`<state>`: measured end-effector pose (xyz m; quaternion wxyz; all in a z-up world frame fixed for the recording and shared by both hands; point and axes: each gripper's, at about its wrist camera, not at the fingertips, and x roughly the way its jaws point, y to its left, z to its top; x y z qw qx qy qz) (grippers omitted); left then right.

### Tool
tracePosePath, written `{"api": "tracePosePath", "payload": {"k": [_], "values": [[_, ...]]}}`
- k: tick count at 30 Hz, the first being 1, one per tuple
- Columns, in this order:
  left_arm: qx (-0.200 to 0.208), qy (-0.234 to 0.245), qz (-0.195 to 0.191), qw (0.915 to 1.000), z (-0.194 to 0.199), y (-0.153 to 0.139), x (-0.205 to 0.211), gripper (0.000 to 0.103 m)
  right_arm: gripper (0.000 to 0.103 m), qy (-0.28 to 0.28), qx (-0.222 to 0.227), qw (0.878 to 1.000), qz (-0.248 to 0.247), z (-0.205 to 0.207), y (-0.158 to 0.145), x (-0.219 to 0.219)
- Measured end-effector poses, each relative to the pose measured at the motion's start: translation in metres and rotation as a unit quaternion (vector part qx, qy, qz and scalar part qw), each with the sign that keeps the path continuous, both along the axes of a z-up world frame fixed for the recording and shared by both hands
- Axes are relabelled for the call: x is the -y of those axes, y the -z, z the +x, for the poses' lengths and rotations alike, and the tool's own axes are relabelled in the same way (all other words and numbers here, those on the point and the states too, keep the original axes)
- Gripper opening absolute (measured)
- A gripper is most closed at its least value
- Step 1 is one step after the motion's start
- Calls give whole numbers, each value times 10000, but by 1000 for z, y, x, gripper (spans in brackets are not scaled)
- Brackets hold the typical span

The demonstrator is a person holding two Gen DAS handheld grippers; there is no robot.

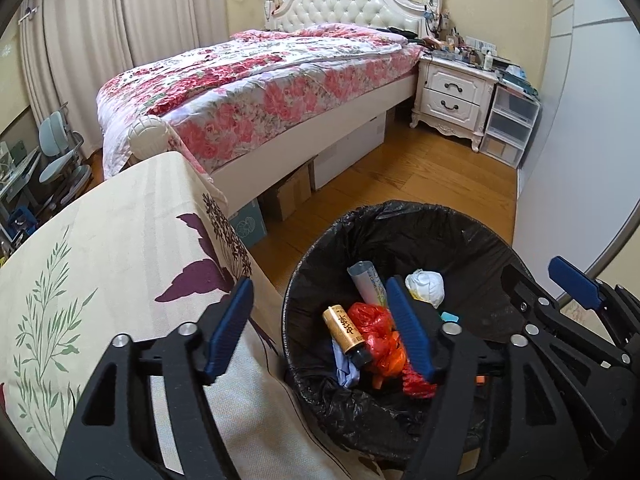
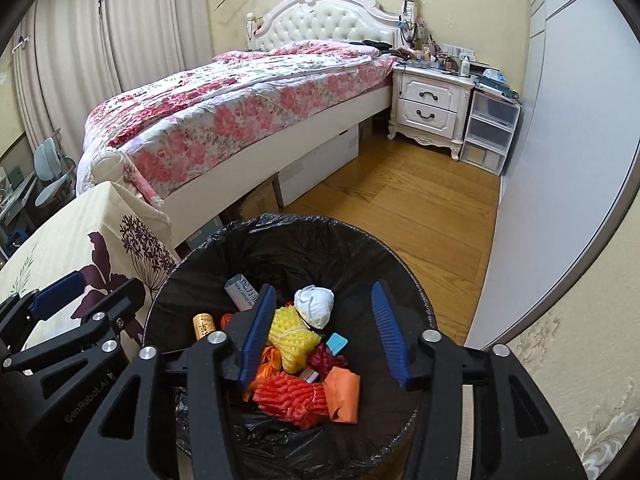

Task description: Collect trash

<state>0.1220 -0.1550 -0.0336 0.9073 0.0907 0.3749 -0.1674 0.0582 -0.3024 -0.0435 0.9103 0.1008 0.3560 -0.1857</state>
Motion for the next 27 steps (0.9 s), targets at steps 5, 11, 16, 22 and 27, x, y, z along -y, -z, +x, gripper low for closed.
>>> {"api": "tracePosePath", "payload": {"k": [5, 11, 16, 22, 27], "values": [[131, -139, -26, 9998, -2, -8, -9, 81, 66, 57, 40, 9999, -124, -5, -6, -2], [266, -234, -52, 9994, -10, -18, -21, 84, 74, 116, 90, 9997, -203, -13, -14, -6], [424, -340, -16, 9985, -25, -25, -33, 89, 78, 101, 134, 9995, -273, -23, -19, -13], [476, -493, -30, 9976, -42, -32, -53, 90, 80, 45, 167, 9994, -289, -38, -24, -25], [575, -627, -50, 9964, -62, -39, -73, 91, 81, -8, 237, 9995, -221, -53, -29, -38]]}}
